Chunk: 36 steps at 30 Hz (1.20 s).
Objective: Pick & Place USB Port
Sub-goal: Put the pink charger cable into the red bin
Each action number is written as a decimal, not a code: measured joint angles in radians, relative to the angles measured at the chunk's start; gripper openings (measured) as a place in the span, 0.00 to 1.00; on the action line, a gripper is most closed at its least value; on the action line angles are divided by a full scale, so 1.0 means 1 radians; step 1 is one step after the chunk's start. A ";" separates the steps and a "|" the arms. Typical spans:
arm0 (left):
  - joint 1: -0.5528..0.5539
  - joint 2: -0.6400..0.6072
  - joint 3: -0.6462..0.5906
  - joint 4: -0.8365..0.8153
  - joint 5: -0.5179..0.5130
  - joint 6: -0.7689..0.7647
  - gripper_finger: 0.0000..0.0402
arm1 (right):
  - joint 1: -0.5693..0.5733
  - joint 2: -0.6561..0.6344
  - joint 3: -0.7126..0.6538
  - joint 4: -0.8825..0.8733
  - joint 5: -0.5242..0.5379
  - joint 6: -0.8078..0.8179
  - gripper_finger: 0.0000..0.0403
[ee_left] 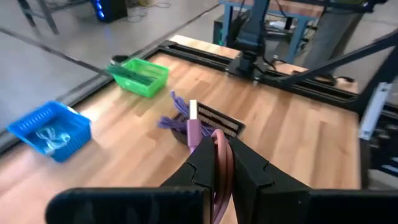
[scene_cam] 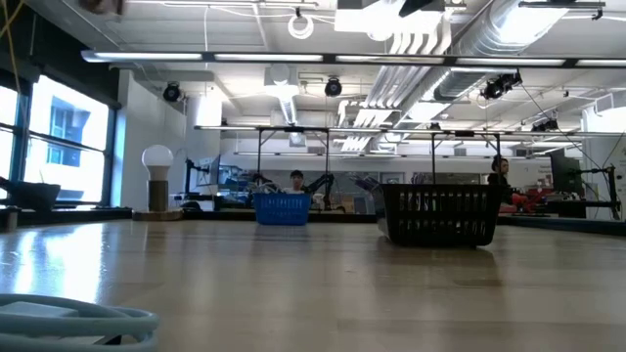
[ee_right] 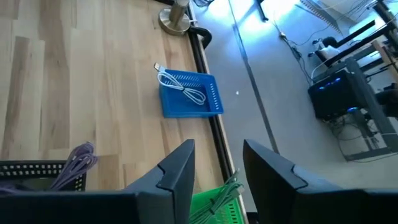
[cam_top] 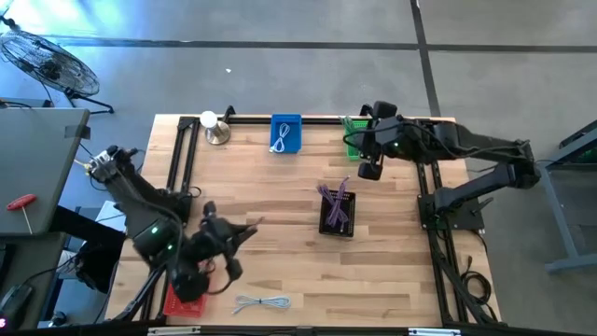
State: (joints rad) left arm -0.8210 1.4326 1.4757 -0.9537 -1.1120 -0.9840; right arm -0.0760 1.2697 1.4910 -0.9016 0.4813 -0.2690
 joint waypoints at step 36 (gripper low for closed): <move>-0.097 0.105 0.001 -0.355 -0.004 -0.188 0.04 | -0.065 0.204 0.000 0.207 -0.282 -0.001 0.32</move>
State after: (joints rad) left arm -0.9178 1.5375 1.4763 -1.3083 -1.1158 -1.1724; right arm -0.1406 1.4733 1.4906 -0.6949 0.1990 -0.2700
